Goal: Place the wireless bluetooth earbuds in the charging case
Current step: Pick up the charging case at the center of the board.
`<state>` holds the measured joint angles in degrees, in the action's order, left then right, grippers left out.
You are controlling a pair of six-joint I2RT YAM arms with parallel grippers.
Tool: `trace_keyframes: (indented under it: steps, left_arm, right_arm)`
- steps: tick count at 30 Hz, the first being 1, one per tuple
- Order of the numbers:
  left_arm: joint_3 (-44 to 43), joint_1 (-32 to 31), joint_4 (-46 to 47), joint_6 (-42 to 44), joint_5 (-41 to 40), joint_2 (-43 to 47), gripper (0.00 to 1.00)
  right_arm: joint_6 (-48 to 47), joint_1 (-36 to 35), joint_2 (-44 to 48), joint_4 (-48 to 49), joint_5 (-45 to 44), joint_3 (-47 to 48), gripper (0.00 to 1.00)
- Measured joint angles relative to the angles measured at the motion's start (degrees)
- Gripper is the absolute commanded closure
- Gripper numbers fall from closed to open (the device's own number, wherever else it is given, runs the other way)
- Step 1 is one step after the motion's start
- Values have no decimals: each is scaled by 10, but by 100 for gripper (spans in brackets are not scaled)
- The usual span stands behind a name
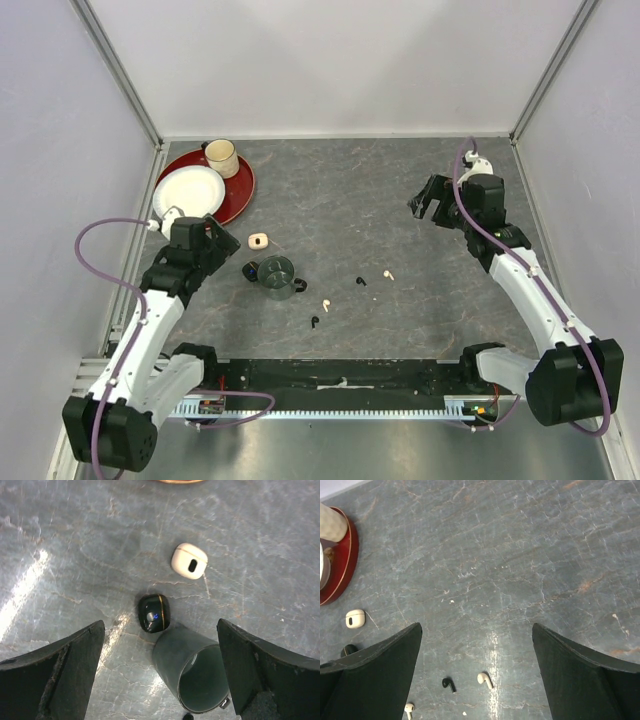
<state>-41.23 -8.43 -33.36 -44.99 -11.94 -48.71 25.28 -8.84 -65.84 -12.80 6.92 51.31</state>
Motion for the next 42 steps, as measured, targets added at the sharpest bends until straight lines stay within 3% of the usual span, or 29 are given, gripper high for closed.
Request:
trace_keyframes:
  steps: [7,11,25,42]
  left_arm:
    - [22,0,6,-77,-7,-58,5]
    - [40,0,45,-78,-9,-110,8]
    - [7,0,138,45,36,-266,13]
    - [31,0,179,60,126,-287,14]
  right_arm:
    - [0,-4,0,-24,-14,0,2]
    - [0,-8,0,-26,-17,0,2]
    - [2,-11,-48,-28,-14,1,2]
    - [7,-11,-74,-28,-7,10,2]
